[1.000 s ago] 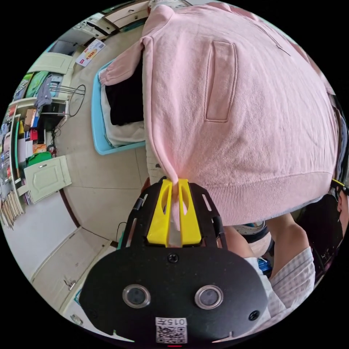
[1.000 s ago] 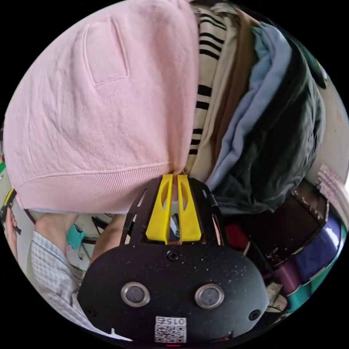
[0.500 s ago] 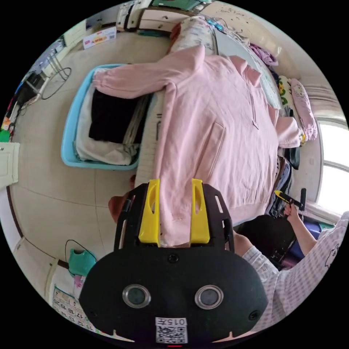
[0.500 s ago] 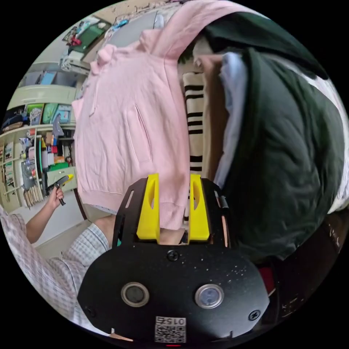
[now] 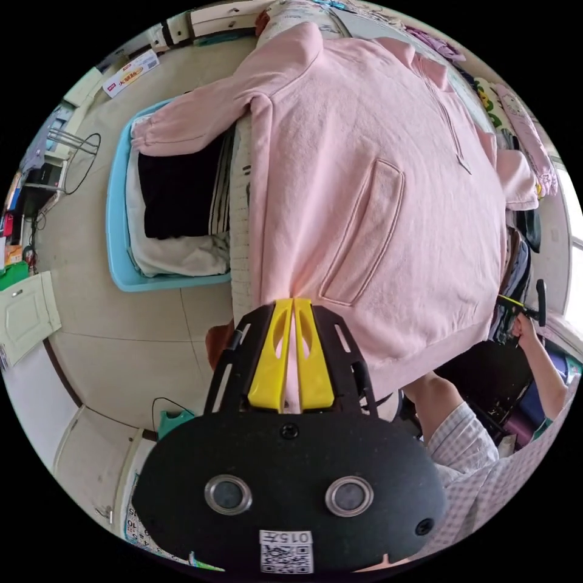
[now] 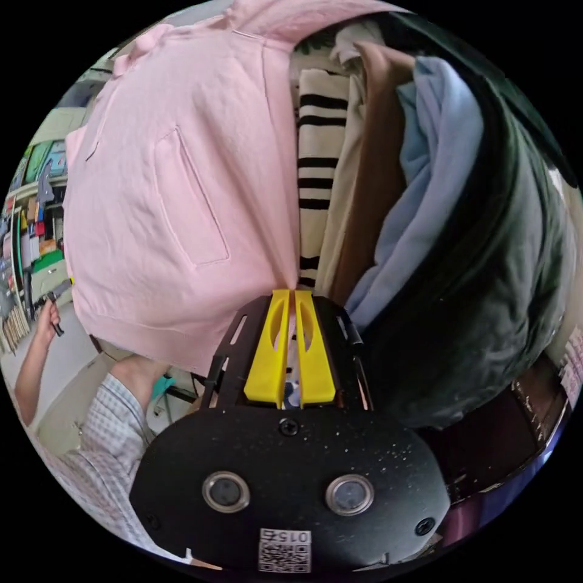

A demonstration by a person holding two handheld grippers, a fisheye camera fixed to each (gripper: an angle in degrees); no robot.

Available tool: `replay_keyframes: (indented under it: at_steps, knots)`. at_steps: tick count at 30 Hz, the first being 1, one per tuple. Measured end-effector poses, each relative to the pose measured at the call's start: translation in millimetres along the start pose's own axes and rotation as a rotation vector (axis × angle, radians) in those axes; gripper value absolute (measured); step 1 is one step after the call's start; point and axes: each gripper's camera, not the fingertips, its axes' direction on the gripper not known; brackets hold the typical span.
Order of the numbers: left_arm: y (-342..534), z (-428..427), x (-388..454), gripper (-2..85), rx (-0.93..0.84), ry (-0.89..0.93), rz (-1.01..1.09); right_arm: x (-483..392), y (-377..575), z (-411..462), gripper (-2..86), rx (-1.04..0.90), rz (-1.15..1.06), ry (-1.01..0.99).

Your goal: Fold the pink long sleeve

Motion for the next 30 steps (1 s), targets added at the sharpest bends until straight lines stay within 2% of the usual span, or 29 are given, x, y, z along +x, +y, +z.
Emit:
replay_keyframes:
  at_steps: [3, 5, 7, 9, 13, 16, 19, 25, 27, 30]
  knots:
    - [1, -1, 26, -0.3, 0.005, -0.069, 0.038, -16, 4, -4, 1.5, -0.034, -0.079, 0.133]
    - [2, -5, 29, 0.1, 0.005, -0.023, 0.004, -18, 10, -8, 2.3, -0.035, -0.106, 0.158]
    - [4, -9, 26, 0.7, -0.011, 0.078, -0.066, -9, 17, -15, 3.6, -0.018, -0.063, 0.106]
    - [8, -16, 26, 2.0, -0.037, 0.185, -0.136, 13, 33, -26, 5.4, 0.034, 0.03, -0.05]
    - [16, -36, 52, 4.1, -0.044, 0.072, -0.138, 52, 60, -39, 7.4, 0.086, 0.172, -0.309]
    - [12, -57, 91, 5.6, -0.02, 0.046, -0.046, 73, 88, -56, 8.7, 0.091, 0.176, -0.413]
    - [-4, -81, 155, 5.4, 0.077, 0.023, 0.143, 94, 121, -94, 8.7, 0.203, 0.115, -0.494]
    - [-84, -113, 330, 7.1, 0.245, 0.188, 0.489, 178, 144, -179, 8.1, 0.594, 0.216, -0.576]
    - [-124, -130, 414, 7.9, 0.301, 0.288, 0.633, 211, 133, -212, 8.1, 0.756, 0.232, -0.615]
    - [-167, -162, 517, 8.1, 0.402, 0.359, 0.783, 239, 107, -248, 8.2, 0.895, 0.228, -0.631]
